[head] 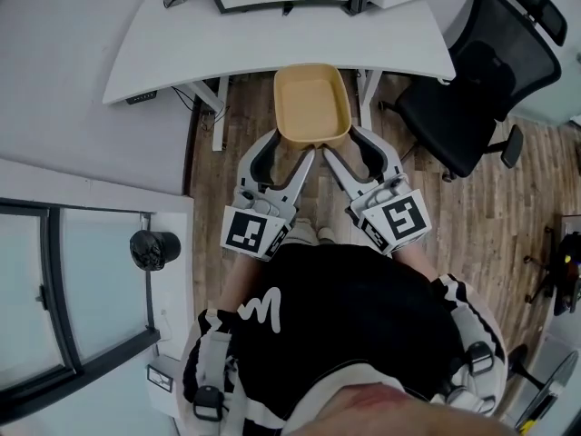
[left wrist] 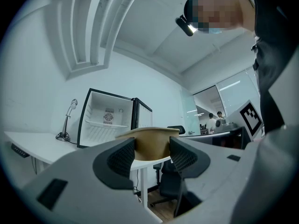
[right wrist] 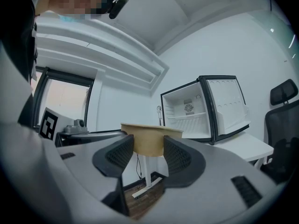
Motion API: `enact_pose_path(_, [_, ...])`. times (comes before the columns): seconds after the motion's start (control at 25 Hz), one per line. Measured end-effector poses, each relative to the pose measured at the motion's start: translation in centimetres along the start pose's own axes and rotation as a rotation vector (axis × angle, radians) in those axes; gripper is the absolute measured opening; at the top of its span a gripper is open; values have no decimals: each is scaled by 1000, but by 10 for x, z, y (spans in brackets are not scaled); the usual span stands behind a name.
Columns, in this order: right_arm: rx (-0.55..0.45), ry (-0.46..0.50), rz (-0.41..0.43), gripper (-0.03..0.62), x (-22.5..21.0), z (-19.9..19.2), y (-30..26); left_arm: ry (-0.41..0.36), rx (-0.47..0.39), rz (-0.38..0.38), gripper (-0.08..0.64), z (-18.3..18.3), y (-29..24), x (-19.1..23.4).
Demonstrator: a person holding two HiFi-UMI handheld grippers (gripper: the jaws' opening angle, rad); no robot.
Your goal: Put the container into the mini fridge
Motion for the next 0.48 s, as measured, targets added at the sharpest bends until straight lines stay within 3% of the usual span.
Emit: enact_pose_path(0.48, [0, -18, 23, 209, -1, -7, -14, -2, 15, 28, 238, -6, 0, 13])
Point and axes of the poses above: the fingertips, and each gripper's own axes: y backward along the fingers, x to its left, z out of its top, the point moved 3 cm from there along y, backward along the fingers, and after that the axes turned 6 degrees about -x, right-handed, at the moved point
